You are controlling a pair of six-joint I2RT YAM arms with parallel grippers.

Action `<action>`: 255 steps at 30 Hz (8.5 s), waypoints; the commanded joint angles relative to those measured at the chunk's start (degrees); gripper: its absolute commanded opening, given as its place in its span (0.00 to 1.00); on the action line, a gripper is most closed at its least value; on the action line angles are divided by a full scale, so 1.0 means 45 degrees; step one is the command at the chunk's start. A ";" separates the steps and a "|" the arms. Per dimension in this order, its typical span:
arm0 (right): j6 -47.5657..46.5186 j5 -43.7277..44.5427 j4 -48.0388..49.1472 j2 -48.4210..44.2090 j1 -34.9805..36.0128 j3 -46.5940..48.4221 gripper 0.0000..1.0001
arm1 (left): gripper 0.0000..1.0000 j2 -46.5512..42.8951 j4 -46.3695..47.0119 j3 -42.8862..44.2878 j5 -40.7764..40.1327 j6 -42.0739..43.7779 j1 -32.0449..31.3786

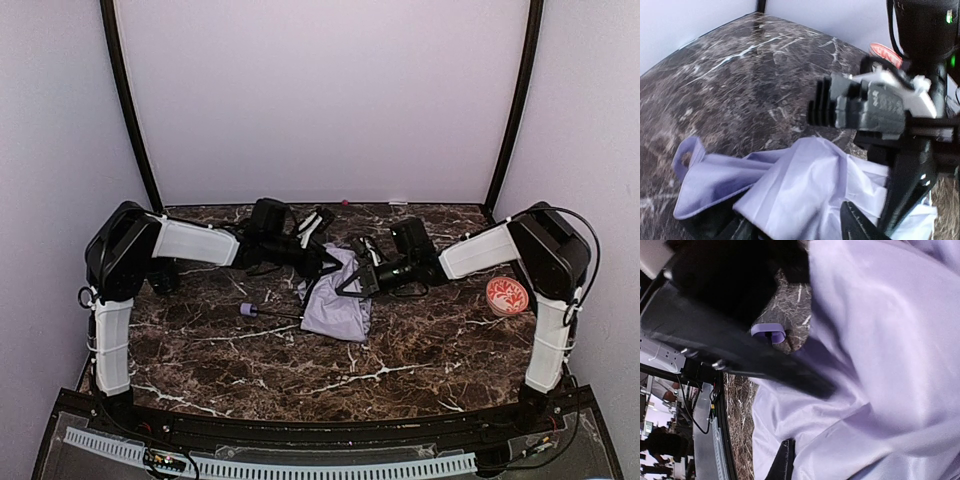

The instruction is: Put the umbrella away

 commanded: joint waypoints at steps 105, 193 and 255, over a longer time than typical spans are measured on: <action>-1.6867 0.8884 -0.2232 -0.2136 0.4191 -0.3029 0.24 | 0.61 0.2040 -1.3280 0.1990 0.1622 0.7989 -0.1047; -1.6941 1.0224 -0.1208 -0.4093 0.5289 -0.3944 0.86 | 0.19 0.1125 -1.4449 0.0690 0.0738 0.6852 -0.2068; -0.7077 0.6981 0.2313 -0.8997 0.0511 -0.5174 0.90 | 0.00 -0.7492 0.0235 -0.6052 -0.7260 0.1924 -0.1423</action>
